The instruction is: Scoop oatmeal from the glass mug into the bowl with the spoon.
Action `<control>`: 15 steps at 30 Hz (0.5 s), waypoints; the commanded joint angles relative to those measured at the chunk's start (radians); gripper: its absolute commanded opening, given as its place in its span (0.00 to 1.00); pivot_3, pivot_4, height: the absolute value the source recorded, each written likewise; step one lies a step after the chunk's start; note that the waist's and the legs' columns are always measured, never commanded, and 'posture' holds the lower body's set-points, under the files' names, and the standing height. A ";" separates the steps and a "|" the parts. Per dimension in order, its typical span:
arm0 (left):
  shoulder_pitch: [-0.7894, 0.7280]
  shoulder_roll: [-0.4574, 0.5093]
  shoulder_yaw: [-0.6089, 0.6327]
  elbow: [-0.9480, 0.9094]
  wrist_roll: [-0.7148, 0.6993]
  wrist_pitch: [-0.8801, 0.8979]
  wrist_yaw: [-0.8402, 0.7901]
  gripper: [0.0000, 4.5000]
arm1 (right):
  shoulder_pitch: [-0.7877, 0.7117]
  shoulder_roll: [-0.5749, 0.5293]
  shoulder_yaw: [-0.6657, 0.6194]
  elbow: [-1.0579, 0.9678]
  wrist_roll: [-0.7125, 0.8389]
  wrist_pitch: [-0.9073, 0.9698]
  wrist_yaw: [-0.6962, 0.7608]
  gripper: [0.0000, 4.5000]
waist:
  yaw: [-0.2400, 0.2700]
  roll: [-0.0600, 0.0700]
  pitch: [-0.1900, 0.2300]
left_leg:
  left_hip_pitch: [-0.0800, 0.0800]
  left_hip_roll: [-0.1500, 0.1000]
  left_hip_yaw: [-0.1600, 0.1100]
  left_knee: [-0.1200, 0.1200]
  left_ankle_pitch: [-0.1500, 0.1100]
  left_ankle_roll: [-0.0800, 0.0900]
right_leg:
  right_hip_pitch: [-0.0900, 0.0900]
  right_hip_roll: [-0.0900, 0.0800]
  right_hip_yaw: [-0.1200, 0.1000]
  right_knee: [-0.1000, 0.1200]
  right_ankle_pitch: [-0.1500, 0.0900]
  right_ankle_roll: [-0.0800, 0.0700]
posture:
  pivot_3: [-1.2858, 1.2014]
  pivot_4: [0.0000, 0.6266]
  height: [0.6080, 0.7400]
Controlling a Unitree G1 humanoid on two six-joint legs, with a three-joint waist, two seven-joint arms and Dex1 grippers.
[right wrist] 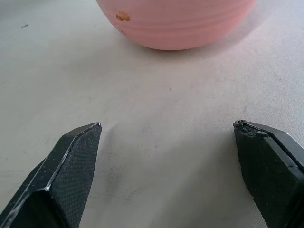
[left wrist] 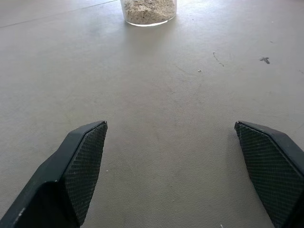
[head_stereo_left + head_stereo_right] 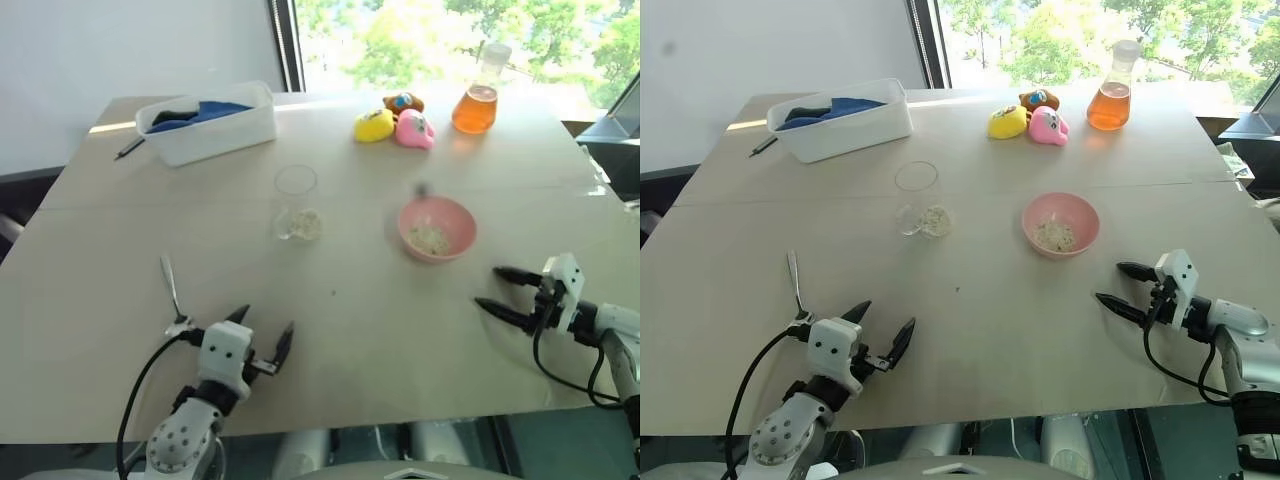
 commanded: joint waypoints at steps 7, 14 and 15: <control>-0.018 0.010 0.002 0.004 -0.013 0.035 -0.018 1.00 | 0.028 0.003 -0.010 0.000 -0.002 -0.023 -0.018 1.00 | 0.007 0.000 0.000 | 0.000 0.000 0.000 0.000 0.000 0.000 | 0.000 0.000 0.000 0.000 0.000 0.000 | 0.52 0.24 1.00; -0.026 0.005 0.003 -0.005 -0.014 0.042 -0.017 1.00 | 0.040 0.000 -0.013 -0.003 0.002 -0.035 -0.021 1.00 | 0.011 0.000 0.000 | 0.000 0.000 0.000 0.000 0.000 0.000 | 0.000 0.001 -0.001 0.000 0.000 0.000 | 0.52 0.24 1.00; -0.025 0.005 0.003 -0.007 -0.014 0.043 -0.016 1.00 | 0.040 0.000 -0.013 -0.003 0.002 -0.036 -0.020 1.00 | 0.011 0.000 0.000 | 0.000 0.000 0.000 0.000 0.000 0.000 | 0.000 0.001 -0.001 0.000 0.000 0.000 | 0.52 0.24 1.00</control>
